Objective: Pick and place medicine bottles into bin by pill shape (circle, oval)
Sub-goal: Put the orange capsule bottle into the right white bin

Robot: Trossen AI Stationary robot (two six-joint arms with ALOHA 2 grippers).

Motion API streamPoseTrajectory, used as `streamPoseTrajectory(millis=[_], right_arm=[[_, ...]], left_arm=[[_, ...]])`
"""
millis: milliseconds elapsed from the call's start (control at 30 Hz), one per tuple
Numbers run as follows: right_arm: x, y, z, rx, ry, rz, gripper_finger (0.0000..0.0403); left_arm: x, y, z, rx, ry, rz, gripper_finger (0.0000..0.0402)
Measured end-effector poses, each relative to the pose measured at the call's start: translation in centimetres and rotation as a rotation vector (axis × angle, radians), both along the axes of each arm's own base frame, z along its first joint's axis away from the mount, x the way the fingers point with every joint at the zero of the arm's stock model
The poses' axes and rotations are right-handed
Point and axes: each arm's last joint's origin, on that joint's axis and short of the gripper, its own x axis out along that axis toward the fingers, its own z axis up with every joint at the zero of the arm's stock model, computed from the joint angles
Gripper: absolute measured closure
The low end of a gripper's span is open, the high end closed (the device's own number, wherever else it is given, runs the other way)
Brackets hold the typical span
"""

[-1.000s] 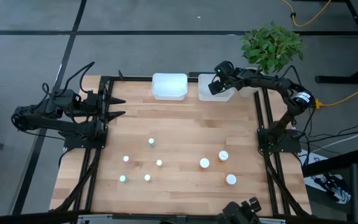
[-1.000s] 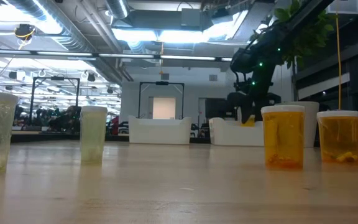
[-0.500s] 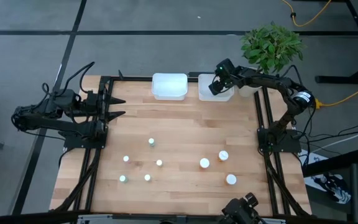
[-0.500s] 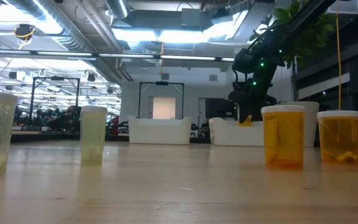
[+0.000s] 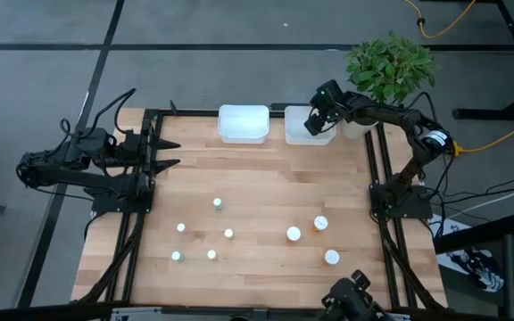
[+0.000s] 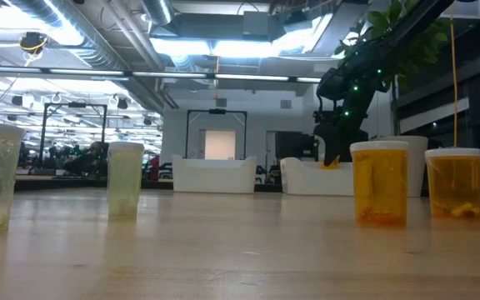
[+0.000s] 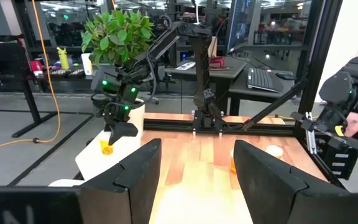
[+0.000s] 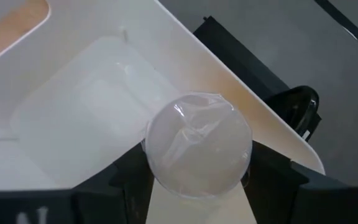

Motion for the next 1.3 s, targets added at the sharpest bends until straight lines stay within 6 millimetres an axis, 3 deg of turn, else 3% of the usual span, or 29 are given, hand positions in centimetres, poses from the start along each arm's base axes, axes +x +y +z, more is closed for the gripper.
streamPoseTrajectory(millis=[300,967,1300], right_arm=[[0.0,0.0,0.0,0.003,-0.001,0.005,0.0165],[0.2,-0.1,0.2,-0.025,-0.007,0.024,0.0161],[0.5,-0.5,-1.3,0.004,0.032,0.044,0.0161]], left_arm=[[0.0,0.0,0.0,-0.001,0.000,0.000,0.0207],[0.0,0.0,0.0,-0.001,0.001,0.000,0.0207],[0.0,0.0,0.0,-0.001,0.001,0.000,0.0207]])
